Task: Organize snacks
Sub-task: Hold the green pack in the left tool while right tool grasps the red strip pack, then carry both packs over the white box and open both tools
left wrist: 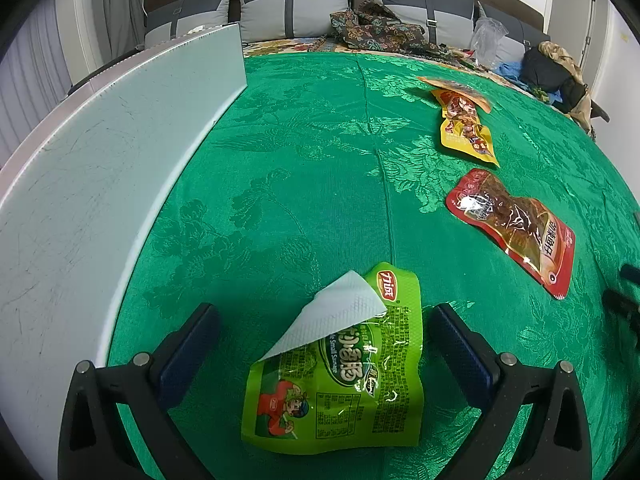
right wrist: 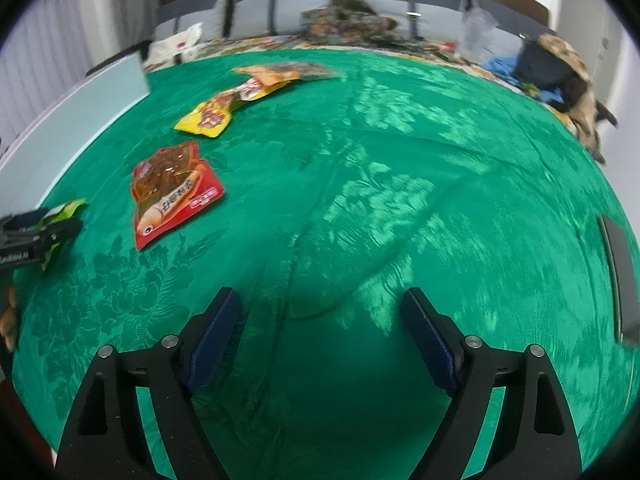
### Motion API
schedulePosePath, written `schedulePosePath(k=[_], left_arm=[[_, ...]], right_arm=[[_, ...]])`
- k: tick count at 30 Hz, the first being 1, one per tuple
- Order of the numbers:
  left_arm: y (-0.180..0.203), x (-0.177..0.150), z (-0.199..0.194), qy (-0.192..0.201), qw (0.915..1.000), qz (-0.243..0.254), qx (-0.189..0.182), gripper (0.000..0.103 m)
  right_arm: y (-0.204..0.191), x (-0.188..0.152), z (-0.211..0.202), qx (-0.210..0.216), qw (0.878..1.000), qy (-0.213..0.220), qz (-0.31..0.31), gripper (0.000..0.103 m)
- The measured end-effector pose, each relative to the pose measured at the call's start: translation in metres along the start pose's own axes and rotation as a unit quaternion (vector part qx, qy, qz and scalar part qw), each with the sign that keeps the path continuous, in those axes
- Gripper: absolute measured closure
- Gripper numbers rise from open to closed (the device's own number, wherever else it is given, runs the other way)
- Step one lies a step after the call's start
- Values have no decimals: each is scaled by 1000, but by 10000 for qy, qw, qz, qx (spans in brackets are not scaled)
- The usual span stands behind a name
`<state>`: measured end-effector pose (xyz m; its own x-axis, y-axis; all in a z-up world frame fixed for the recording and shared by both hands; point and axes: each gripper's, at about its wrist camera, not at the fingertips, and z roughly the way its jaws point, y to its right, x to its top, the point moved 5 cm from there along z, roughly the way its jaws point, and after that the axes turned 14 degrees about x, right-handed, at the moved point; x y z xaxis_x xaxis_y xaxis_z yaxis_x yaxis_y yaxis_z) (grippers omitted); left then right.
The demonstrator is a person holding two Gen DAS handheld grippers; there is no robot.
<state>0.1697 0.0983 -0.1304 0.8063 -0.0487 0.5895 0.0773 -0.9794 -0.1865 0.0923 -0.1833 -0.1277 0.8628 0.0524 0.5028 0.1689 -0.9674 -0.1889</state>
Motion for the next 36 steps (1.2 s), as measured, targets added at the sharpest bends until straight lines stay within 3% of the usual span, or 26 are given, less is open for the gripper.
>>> schedulePosePath(k=[2,5,8,12,14,16,18,20,22,23,24,26,30,36], left_arm=[[0,0,0,0,10000,1,1,0],[0,0,0,-1,10000,0,-1,0],[0,0,0,-1,10000,1,-2,0],[0,0,0,0,10000,1,-3,0],[0,0,0,-2,10000,3,-3,0],[0,0,0,-2,10000,2,-3,0],[0,0,0,-2,10000,3,-4,0],[0,0,0,-2,10000,5,-9,0],[1,0,0,-64,9999,91,-26,0],[1,1,0,-139,9998,137,-79,2],[0,1,-1,-181,9997,151,-90,6],[-2,1,-10,-124,9996,208,-150,44],[-1,-3,-18,-290,9981,289,-468,48],[-6,-16,-42,-246,9966,-5,-785,48]], right_arm=[[-1,18,1,209,9997,-80,16,18],[-23,60,0,862,9961,117,-113,18],[-60,92,37,1453,9863,-530,-566,18],[-98,92,99,1082,9737,-1540,-1284,16],[-109,93,105,979,9725,-1538,-1449,14],[-104,97,106,991,9765,-1585,-1077,17],[-102,99,103,822,9781,-1642,-978,28],[-99,101,96,927,9789,-1647,-775,55],[-90,102,88,1149,9790,-1651,-326,72],[-84,102,82,1256,9790,-1600,-112,76],[-79,101,77,1292,9797,-1534,24,77],[-65,97,60,1447,9802,-1318,304,87],[-42,83,25,1898,9741,-919,822,90],[-3,54,-18,2874,9369,-328,1963,90]])
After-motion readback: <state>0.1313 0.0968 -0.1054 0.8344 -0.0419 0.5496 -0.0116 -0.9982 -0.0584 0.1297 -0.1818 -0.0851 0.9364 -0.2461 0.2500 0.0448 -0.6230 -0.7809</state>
